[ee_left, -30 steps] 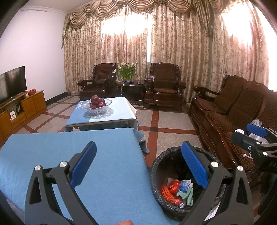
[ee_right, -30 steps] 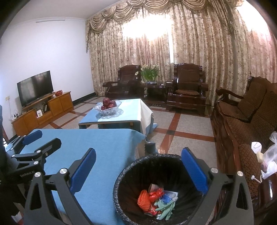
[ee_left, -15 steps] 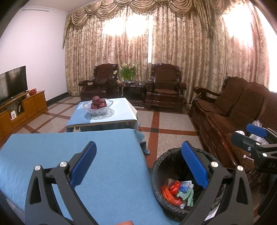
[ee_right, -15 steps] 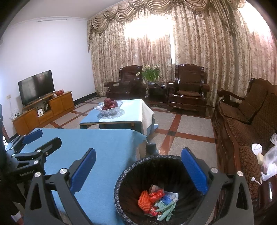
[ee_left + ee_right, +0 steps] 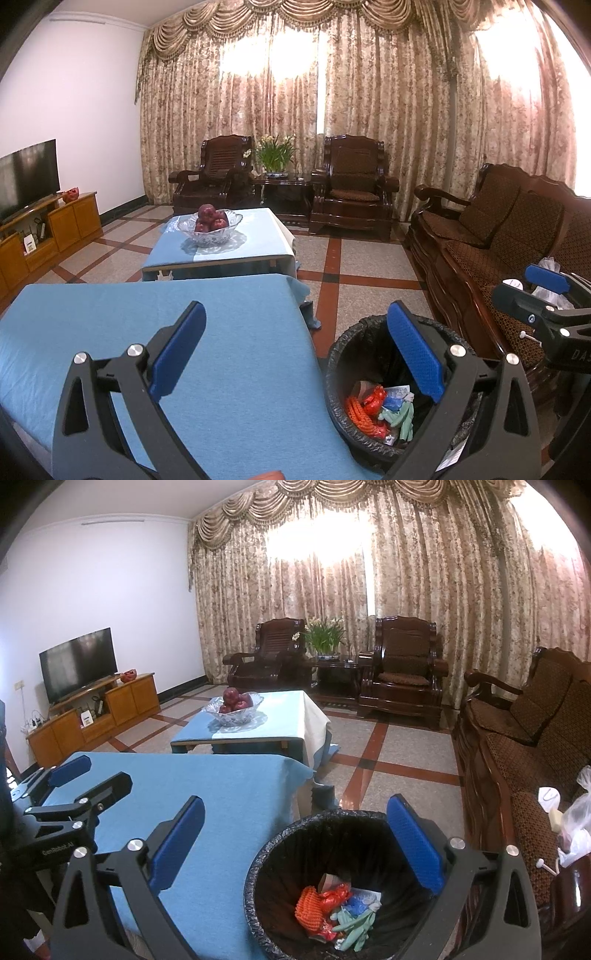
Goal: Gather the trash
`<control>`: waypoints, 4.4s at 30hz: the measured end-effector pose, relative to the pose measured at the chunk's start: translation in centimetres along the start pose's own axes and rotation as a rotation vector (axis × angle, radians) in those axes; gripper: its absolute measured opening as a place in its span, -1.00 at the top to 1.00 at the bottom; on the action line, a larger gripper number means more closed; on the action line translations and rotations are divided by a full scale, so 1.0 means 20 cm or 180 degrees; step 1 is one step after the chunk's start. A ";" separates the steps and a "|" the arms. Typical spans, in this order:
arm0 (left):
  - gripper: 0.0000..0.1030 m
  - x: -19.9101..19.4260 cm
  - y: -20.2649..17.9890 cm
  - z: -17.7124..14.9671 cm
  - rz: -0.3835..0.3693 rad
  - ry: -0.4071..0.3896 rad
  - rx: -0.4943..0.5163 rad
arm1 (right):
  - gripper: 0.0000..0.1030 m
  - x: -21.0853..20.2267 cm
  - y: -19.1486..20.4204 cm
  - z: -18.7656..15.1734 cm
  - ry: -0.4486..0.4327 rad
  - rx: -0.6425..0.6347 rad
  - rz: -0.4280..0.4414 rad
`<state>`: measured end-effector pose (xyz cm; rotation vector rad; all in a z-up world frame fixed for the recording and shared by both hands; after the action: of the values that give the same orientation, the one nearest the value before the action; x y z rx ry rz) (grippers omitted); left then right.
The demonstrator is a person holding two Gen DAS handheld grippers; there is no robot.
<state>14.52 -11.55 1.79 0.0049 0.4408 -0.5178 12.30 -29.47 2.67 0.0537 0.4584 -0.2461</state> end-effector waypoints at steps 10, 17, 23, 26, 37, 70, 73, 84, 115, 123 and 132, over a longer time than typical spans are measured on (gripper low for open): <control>-0.86 0.00 0.02 0.00 -0.0001 0.0003 -0.0001 | -0.88 0.00 0.01 0.01 0.0004 -0.0003 0.0004; -0.86 0.00 0.02 0.01 -0.0001 0.0001 -0.0006 | -0.88 0.00 0.02 0.01 0.0005 -0.0009 0.0000; -0.86 0.00 0.01 0.00 -0.0004 0.0005 -0.0004 | -0.88 0.00 0.02 0.01 0.0008 -0.0007 0.0002; -0.86 0.00 0.02 0.00 -0.0013 0.0012 -0.0028 | -0.88 0.00 0.02 0.01 0.0007 -0.0008 -0.0001; -0.86 0.02 0.05 -0.01 -0.0005 0.0009 -0.0054 | -0.88 0.00 0.03 0.02 0.0015 -0.0009 0.0002; -0.86 0.02 0.08 -0.01 -0.0002 0.0008 -0.0060 | -0.88 -0.01 0.06 0.02 0.0016 -0.0018 0.0009; -0.86 0.02 0.08 -0.01 -0.0003 0.0006 -0.0063 | -0.88 -0.01 0.07 0.01 0.0011 -0.0023 0.0012; -0.86 0.01 0.14 0.01 0.0023 -0.0043 -0.0082 | -0.88 -0.04 0.13 0.01 -0.0013 -0.0074 0.0039; -0.86 -0.04 0.18 0.02 0.0066 -0.0084 -0.0115 | -0.88 -0.07 0.15 0.03 0.0009 -0.0117 0.0053; -0.86 -0.02 0.20 0.01 0.0056 -0.0062 -0.0112 | -0.88 -0.07 0.15 0.04 0.0013 -0.0111 0.0051; -0.86 0.00 0.20 0.01 0.0057 -0.0048 -0.0112 | -0.88 -0.05 0.14 0.00 0.0032 -0.0098 0.0042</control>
<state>16.48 -8.02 1.47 -0.0289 0.4348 -0.4919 12.12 -26.56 3.14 0.0279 0.4715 -0.2260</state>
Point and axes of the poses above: each gripper's, at about its wrist camera, not at the fingertips, and x roughly the way its jaws point, y to its left, z to its top, the point moved 3 cm from there along x, roughly the way its jaws point, and after that the axes turned 12 degrees about -z, right-handed, at the moved point
